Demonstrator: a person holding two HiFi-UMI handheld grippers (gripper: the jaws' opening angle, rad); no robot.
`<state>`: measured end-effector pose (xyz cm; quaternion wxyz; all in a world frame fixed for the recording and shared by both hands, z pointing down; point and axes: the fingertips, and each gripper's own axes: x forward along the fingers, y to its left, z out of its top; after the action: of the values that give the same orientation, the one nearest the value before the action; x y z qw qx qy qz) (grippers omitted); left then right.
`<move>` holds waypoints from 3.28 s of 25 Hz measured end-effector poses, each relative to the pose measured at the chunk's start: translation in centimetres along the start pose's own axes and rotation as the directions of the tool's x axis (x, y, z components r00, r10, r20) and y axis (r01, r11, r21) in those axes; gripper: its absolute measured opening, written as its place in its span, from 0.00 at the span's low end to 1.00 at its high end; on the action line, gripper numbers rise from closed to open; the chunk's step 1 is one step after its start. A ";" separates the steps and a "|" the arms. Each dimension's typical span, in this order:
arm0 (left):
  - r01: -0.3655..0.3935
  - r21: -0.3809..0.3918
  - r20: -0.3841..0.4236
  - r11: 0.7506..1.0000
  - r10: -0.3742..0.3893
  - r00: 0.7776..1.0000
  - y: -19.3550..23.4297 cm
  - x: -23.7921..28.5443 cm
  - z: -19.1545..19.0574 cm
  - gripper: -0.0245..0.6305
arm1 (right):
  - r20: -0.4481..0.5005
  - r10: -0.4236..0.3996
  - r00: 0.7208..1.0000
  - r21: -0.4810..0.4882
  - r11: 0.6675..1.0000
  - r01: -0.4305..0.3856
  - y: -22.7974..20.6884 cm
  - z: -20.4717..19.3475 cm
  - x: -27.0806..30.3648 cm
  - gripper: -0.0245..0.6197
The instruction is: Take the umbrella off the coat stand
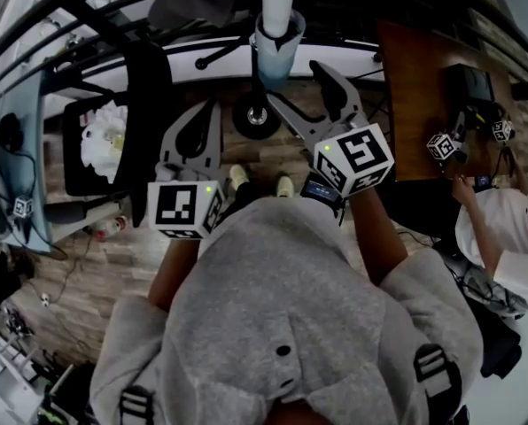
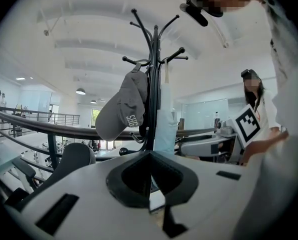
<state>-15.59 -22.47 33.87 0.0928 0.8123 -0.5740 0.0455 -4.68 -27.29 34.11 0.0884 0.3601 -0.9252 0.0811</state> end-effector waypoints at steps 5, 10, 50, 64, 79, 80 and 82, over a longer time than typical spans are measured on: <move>0.003 0.002 0.003 1.000 -0.003 1.000 0.5 0.8 0.1 0.06 | -0.010 0.018 1.000 0.001 1.000 -0.018 -0.5 -0.2 2.1 0.67; 0.003 0.011 0.008 1.000 -0.003 1.000 1.2 1.5 0.5 0.06 | -0.018 0.010 1.000 -0.033 0.999 -0.011 -1.3 -0.4 4.5 0.67; 0.023 0.026 0.045 0.999 -0.024 0.999 0.2 2.0 2.1 0.06 | 0.087 0.010 0.996 -0.135 0.991 0.002 0.1 4.6 2.4 0.47; 0.050 0.042 0.070 0.998 -0.053 0.996 -1.8 1.2 3.3 0.06 | 0.213 0.063 0.975 -0.153 0.988 -0.030 2.7 10.2 -2.4 0.47; 0.058 0.048 0.053 0.997 -0.061 0.997 -3.4 0.9 2.9 0.06 | 0.242 0.058 0.969 -0.136 0.990 -0.025 2.6 10.7 -6.8 0.47; 0.062 0.047 0.048 0.997 -0.064 0.997 -3.7 0.9 2.7 0.06 | 0.232 0.049 0.972 -0.129 0.992 -0.019 2.5 10.2 -7.2 0.47; 0.072 0.046 0.044 0.996 -0.074 0.996 -4.5 1.1 2.7 0.06 | 0.216 0.028 0.976 -0.117 0.993 -0.003 1.8 9.3 -8.0 0.47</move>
<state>-11.10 -22.55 30.98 0.0632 0.8354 -0.5447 0.0364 -1.10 -22.79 23.13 0.0070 0.3538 -0.9352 -0.0121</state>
